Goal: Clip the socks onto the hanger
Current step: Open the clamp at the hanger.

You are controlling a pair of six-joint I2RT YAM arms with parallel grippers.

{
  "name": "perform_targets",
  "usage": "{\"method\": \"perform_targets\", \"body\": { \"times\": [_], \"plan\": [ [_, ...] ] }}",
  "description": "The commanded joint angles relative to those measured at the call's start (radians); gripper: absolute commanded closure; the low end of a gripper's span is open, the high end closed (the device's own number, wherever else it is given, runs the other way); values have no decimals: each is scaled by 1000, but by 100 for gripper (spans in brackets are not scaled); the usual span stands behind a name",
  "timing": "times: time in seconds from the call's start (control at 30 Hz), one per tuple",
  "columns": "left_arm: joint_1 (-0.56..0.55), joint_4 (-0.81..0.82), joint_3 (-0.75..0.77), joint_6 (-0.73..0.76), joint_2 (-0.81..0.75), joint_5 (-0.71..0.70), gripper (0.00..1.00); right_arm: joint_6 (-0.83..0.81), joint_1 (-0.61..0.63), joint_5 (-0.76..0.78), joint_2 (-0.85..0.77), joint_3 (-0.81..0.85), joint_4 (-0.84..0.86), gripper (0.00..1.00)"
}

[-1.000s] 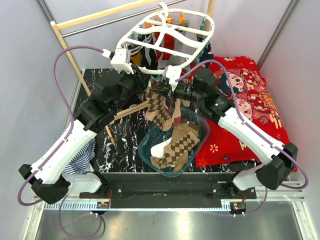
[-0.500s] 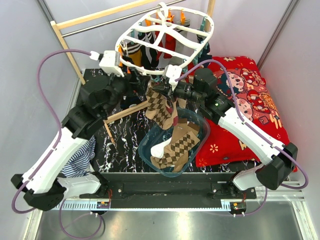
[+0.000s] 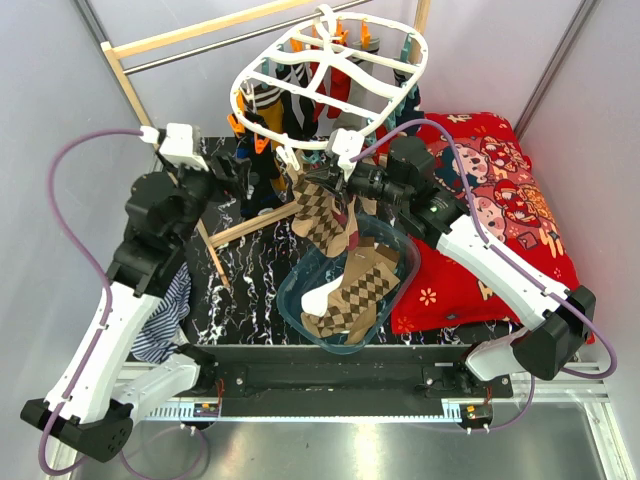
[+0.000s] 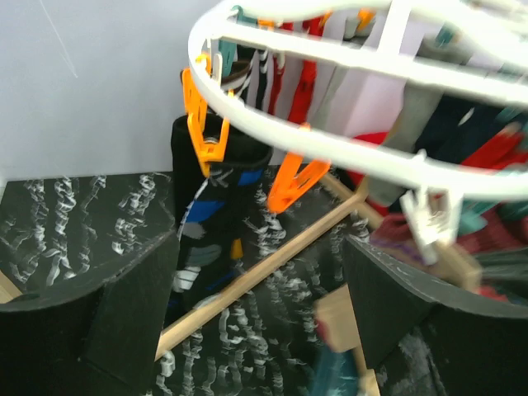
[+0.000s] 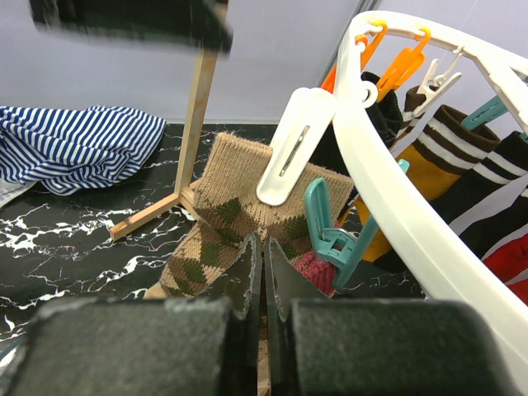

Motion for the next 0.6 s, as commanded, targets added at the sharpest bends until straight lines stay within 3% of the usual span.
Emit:
{"method": "perform_targets", "body": {
  "times": [0.0,0.27,0.57],
  "plan": [
    [6,272,-164,199,-49,39,17,2,-9,22,-39,2,57,100],
    [-16,450,-241,252,21,38,18,5,-14,21,-36,-7,70,100],
    [-138,608,-238,330,104,-142,17,5,-20,22,-42,-18,77,100]
  ]
}}
